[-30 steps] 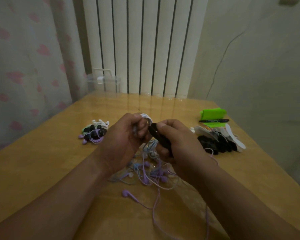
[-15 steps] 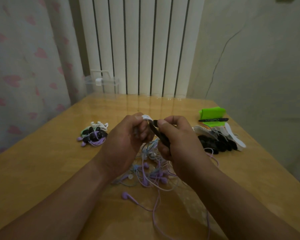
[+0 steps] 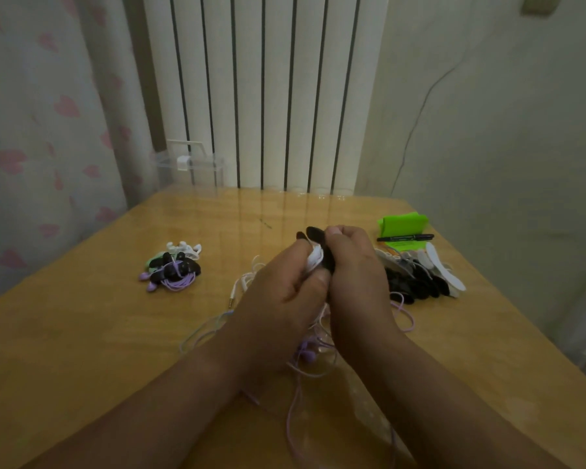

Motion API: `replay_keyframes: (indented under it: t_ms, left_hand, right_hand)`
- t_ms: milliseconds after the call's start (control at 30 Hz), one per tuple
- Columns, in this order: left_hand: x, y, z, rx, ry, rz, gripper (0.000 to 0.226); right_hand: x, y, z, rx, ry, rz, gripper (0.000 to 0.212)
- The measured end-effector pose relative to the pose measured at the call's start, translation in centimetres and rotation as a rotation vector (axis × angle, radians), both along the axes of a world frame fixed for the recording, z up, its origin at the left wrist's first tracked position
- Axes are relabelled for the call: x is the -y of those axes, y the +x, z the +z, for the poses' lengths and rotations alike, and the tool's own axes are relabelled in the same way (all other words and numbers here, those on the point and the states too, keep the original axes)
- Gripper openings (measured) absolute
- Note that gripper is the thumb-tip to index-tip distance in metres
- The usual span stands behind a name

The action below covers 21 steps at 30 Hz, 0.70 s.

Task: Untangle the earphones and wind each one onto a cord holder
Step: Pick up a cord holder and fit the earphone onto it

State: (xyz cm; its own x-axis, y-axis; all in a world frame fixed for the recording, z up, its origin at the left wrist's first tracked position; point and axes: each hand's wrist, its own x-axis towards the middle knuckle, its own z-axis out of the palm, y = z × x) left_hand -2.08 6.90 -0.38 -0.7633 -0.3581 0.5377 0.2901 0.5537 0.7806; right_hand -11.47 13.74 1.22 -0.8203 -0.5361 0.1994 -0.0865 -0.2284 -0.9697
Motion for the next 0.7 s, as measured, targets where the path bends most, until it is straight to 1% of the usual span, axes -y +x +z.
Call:
replay_keyframes:
  t_ms: [33,167,200,267,300,367,400,467,533,567,600,667,700]
  left_hand:
    - [0.1,0.1,0.1,0.022,0.013,-0.025,0.010]
    - [1.0,1.0,0.3,0.149,0.160,-0.182,0.019]
    - [1.1,1.1,0.3,0.155,0.160,-0.184,0.023]
    - [1.2,0.7,0.3,0.118,0.126,-0.113,0.029]
    - [1.1,0.6,0.5,0.101,0.144,-0.089,0.026]
    - [1.3,0.4,0.6,0.075,0.239,-0.081,0.021]
    - [1.6,0.3,0.6,0.068,0.310,-0.094,0.023]
    - [2.9,0.2,0.4,0.037,0.505,-0.175,0.036]
    - [3.9,0.3,0.5,-0.032,0.709,-0.294,0.050]
    - [4.3,0.3,0.5,-0.056,0.781,-0.333,0.053]
    - [4.4,0.4,0.5,-0.058,0.819,-0.357,0.048]
    - [4.4,0.4,0.3,-0.033,0.855,-0.397,0.031]
    - [4.4,0.5,0.3,-0.017,0.870,-0.417,0.028]
  right_hand:
    - [0.0,-0.1,0.1,0.055,-0.007,0.030,0.019]
    - [-0.1,-0.5,0.3,0.323,-0.090,0.177,0.023]
    - [0.0,-0.7,0.3,0.371,-0.114,0.212,0.024]
    - [-0.3,-0.8,0.5,0.417,-0.140,0.296,0.025]
    - [-0.4,-0.7,0.6,0.414,-0.151,0.338,0.026]
    - [-0.5,-0.9,0.3,0.340,-0.163,0.389,0.031]
    - [-0.3,-1.1,0.1,0.262,-0.144,0.392,0.034]
    - [-0.2,-1.6,-0.1,0.040,-0.061,0.383,0.035]
    - [-0.4,-2.0,-0.1,-0.208,0.055,0.391,0.042]
    - [-0.7,-2.1,-0.1,-0.305,0.089,0.409,0.040]
    - [-0.8,-2.1,-0.2,-0.357,0.098,0.417,0.030]
    - [-1.0,-1.9,-0.4,-0.386,0.071,0.407,0.012]
    - [-1.1,-1.8,-0.4,-0.395,0.051,0.393,0.010]
